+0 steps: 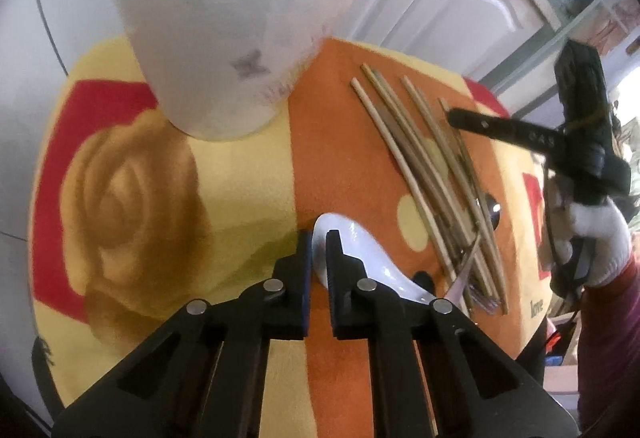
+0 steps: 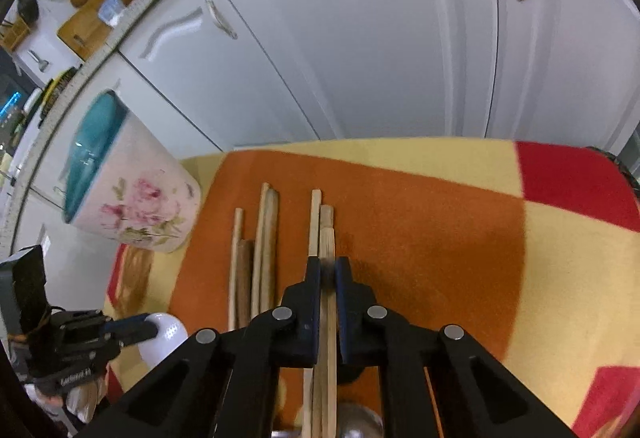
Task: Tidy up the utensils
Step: 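Grasp the white plastic spoon with the left tool while the right tool grasps a wooden chopstick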
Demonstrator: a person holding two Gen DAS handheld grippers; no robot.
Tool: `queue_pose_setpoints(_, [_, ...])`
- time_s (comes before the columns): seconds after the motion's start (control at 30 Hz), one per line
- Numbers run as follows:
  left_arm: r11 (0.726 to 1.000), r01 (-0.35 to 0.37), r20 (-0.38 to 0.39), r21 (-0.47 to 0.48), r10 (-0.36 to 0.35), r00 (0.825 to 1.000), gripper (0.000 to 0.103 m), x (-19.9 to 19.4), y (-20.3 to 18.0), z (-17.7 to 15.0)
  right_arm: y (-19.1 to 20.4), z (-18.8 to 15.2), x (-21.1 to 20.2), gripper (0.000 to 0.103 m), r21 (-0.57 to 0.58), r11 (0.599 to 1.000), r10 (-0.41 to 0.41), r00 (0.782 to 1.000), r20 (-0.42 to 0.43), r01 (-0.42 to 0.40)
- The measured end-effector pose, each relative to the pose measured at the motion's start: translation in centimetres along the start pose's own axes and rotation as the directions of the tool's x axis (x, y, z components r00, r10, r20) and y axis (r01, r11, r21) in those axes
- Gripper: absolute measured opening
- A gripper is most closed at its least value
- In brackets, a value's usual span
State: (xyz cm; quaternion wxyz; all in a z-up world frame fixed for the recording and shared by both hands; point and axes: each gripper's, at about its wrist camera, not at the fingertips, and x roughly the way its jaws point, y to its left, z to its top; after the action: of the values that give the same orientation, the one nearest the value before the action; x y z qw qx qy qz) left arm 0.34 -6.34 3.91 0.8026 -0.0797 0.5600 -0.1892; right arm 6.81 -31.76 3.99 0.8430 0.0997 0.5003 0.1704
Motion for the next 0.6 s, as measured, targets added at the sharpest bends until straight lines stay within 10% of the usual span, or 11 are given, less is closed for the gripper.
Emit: queue_pose_setpoints(0.6, [0.998,-0.056,0.158,-0.019,0.058,0.986,0.001,-7.6,1.2,0.9,0.6,-0.6,1.0,0.006,-0.044,0.995,-0.095,0.993,-0.074,0.092])
